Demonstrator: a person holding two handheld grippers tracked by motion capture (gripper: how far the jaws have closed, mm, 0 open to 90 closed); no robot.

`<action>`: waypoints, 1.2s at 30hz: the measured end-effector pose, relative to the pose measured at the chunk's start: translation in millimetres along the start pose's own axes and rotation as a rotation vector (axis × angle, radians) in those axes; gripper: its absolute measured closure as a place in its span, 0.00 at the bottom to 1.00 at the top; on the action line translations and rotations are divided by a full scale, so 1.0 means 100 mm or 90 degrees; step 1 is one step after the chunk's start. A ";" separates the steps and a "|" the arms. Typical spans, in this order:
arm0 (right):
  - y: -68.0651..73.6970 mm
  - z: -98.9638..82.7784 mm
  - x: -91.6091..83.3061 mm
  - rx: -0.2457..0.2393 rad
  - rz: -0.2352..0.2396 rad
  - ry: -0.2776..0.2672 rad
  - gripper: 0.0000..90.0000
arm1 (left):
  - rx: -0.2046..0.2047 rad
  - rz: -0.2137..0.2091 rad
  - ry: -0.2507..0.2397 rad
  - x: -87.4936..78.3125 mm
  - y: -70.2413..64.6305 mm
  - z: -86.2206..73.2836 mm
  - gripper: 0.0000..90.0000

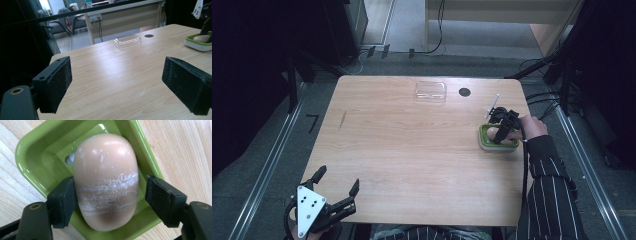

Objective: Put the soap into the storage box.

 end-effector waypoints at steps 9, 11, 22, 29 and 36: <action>-0.01 -0.03 -0.04 0.014 0.000 -0.002 0.25 | 0.000 -0.001 0.000 0.01 0.00 0.00 0.11; -0.01 -0.03 -0.07 0.018 -0.001 -0.011 0.25 | 0.001 -0.001 -0.001 0.01 -0.01 0.00 0.11; 0.02 -0.02 -0.13 0.070 0.029 -0.037 0.16 | 0.001 -0.003 -0.002 0.02 -0.01 0.01 0.11; 0.15 -0.02 -0.26 0.121 0.047 -0.053 0.09 | 0.003 -0.006 -0.002 0.03 -0.02 0.01 0.11; 0.33 -0.05 -0.31 0.154 0.039 -0.043 0.04 | 0.002 -0.008 -0.002 0.04 -0.03 0.01 0.11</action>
Point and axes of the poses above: each handheld gripper's, and its own axes: x roughly forward along the jaws, z roughly out of its top, y roughly to its left, the point moved 6 cm from there along x, roughly forward along the jaws, and after that the axes turned 3 degrees about z, right-handed, at the moved point
